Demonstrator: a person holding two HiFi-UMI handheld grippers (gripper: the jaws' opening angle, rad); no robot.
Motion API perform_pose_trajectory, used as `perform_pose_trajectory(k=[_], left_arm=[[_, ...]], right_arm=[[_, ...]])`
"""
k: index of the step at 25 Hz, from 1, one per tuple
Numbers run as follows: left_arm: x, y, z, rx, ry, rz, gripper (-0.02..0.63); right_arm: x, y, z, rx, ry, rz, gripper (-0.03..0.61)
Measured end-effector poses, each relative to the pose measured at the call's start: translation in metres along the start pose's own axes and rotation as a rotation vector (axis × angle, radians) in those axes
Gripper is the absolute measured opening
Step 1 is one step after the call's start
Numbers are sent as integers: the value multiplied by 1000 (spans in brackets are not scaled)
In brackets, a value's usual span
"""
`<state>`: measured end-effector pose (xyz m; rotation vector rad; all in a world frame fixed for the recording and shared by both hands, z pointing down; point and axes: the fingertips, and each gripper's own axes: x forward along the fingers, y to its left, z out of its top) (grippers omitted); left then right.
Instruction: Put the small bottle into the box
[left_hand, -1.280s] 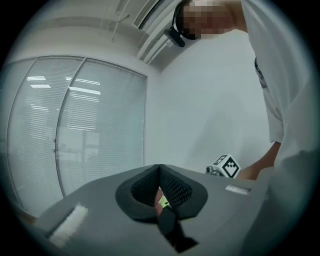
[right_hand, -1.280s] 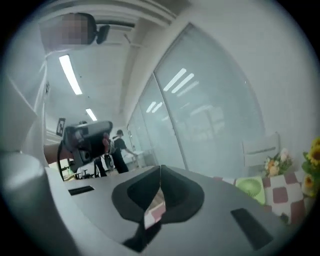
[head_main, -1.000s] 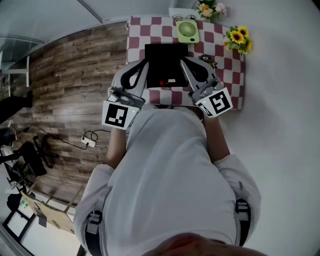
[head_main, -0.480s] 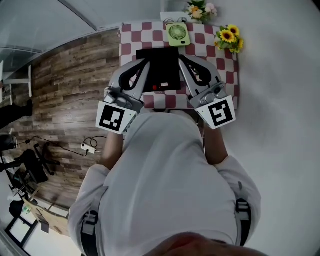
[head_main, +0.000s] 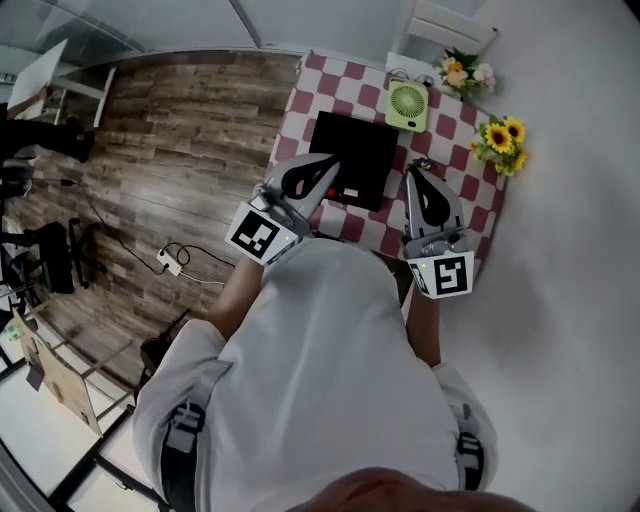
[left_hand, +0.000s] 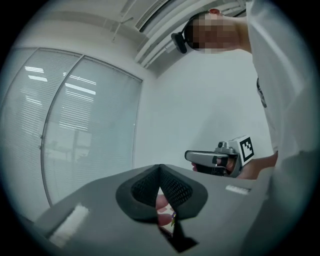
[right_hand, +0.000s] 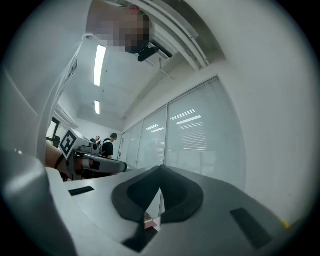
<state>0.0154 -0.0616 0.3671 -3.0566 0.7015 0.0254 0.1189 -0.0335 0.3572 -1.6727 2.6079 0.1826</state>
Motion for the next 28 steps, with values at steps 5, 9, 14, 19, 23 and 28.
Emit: perform_pose_trajectory(k=[5,9,14,19,23,28], left_arm=[[0,-4,3,-9,-1,64,0],[0,5,3,33,26,127,0],[4,-6,-4,47,23,81,0],[-1,-1,-3,51,38,10,0],[-2,13,6,19,28,-26,0],[-8,21,2,45,26,-74,0]], right_arm=[[8,-4,-10,-6,11,51,0],[18,-9,-11,5,-16,88,0],[20,-12,0,10,-29,57,0],[28,3,6,-8,-2,8,0],[44,12,7,-17,6,-7,0],[63,21,-1,1,9,-23,0]])
